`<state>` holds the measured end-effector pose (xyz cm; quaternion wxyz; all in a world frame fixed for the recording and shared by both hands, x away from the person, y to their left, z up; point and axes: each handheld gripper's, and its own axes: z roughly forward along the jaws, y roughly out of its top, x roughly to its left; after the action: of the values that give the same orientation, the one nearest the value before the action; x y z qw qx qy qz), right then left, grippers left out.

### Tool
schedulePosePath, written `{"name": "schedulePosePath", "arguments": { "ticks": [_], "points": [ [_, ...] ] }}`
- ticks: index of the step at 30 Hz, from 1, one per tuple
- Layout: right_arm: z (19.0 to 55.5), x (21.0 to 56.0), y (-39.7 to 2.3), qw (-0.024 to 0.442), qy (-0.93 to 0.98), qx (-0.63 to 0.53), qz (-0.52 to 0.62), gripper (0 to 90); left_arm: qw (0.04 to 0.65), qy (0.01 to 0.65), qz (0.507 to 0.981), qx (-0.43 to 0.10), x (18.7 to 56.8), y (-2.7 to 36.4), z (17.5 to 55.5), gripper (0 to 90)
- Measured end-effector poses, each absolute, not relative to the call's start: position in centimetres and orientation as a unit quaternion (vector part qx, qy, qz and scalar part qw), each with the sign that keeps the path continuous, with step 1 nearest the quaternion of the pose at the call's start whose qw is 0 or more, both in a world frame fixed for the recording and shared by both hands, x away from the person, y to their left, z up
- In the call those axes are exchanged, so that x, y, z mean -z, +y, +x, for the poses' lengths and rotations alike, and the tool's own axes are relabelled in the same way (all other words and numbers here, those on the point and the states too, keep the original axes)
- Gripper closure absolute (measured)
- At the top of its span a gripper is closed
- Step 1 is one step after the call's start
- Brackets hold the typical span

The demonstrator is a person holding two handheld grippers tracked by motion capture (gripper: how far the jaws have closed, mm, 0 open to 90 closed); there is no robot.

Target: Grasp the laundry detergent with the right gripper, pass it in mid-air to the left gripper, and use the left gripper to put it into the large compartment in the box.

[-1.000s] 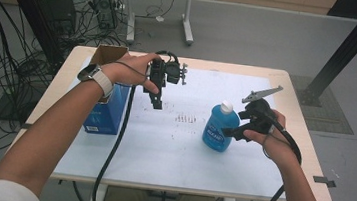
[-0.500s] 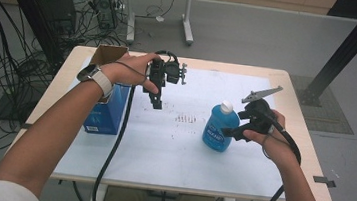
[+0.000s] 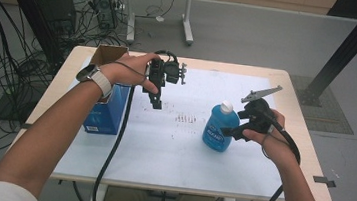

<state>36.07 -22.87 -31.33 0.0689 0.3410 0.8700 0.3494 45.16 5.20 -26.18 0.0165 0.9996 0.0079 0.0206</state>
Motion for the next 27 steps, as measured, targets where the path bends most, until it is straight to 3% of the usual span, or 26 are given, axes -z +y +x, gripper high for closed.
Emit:
{"name": "schedulePosePath", "arguments": {
  "ticks": [27],
  "points": [
    [36.09, 31.39, -23.01, 0.070, 0.870, -0.348, 0.342, 6.1, 0.018, 0.009, 1.000, -0.021, 26.29, 5.27, 45.24, 12.0]
  ]
}}
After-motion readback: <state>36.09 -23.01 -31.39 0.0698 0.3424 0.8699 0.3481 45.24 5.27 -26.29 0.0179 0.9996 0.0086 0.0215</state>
